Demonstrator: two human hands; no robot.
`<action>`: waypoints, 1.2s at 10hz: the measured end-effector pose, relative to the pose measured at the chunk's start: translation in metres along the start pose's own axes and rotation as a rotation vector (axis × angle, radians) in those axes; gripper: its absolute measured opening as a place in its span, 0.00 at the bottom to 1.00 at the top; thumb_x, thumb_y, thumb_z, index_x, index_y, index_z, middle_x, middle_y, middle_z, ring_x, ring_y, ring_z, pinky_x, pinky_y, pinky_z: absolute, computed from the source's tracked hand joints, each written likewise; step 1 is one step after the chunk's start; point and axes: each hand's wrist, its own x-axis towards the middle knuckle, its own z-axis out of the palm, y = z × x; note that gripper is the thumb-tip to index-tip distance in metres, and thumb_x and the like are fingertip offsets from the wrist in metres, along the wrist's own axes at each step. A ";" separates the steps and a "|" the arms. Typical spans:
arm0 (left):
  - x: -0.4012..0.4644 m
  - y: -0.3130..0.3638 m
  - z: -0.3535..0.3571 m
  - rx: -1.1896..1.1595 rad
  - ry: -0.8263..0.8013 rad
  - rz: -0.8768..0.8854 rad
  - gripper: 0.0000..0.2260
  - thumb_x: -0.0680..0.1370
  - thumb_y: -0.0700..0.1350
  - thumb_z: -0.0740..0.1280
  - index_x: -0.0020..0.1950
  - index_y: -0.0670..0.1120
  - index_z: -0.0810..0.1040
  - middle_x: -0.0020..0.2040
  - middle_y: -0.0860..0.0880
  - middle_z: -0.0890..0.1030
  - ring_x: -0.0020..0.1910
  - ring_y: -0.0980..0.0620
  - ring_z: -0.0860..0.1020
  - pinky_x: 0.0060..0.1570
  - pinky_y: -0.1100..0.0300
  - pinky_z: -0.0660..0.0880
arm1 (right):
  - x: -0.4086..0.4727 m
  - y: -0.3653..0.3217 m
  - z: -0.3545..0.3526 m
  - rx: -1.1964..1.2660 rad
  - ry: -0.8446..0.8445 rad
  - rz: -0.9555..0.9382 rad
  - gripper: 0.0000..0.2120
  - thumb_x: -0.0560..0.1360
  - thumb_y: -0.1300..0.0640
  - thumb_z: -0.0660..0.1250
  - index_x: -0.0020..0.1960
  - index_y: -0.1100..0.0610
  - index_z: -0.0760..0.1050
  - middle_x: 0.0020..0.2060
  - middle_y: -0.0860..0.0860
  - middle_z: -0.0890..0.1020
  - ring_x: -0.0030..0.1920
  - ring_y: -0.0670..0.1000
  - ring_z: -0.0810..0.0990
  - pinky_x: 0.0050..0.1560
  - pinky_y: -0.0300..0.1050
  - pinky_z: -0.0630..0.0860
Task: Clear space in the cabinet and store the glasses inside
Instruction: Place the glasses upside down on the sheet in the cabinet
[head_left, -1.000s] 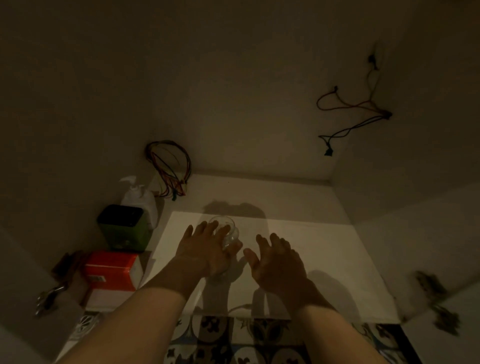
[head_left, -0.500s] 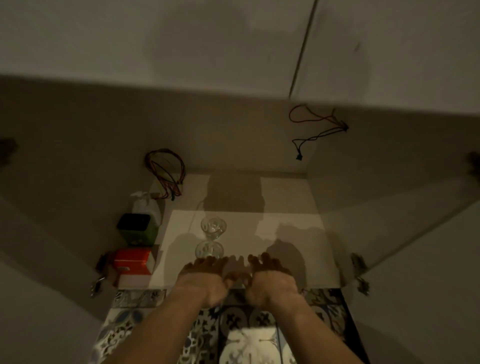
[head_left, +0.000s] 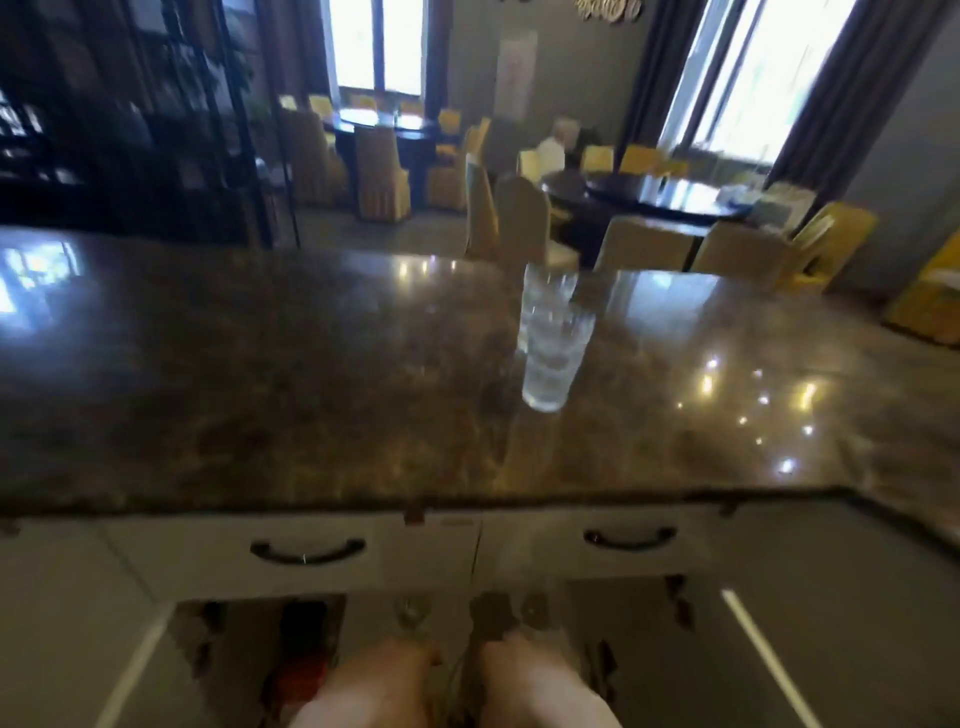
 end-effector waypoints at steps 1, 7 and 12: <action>-0.039 0.026 -0.098 -0.039 0.118 0.134 0.18 0.79 0.58 0.63 0.68 0.60 0.72 0.66 0.57 0.77 0.63 0.53 0.77 0.60 0.60 0.73 | -0.089 -0.039 -0.086 -0.061 0.186 -0.171 0.20 0.78 0.44 0.60 0.68 0.49 0.72 0.64 0.56 0.78 0.65 0.60 0.76 0.63 0.54 0.73; 0.079 0.096 -0.339 0.005 0.722 0.280 0.37 0.79 0.56 0.65 0.80 0.61 0.44 0.82 0.53 0.50 0.80 0.50 0.50 0.77 0.51 0.50 | -0.051 -0.007 -0.288 -0.066 0.888 -0.245 0.36 0.78 0.46 0.66 0.80 0.45 0.51 0.82 0.54 0.49 0.81 0.56 0.45 0.79 0.56 0.52; 0.250 0.159 -0.388 0.521 0.296 0.339 0.55 0.70 0.46 0.78 0.75 0.73 0.38 0.81 0.56 0.40 0.80 0.49 0.42 0.76 0.44 0.52 | 0.057 0.066 -0.329 -0.124 0.501 -0.611 0.40 0.77 0.52 0.69 0.77 0.39 0.47 0.80 0.51 0.46 0.77 0.60 0.56 0.70 0.58 0.68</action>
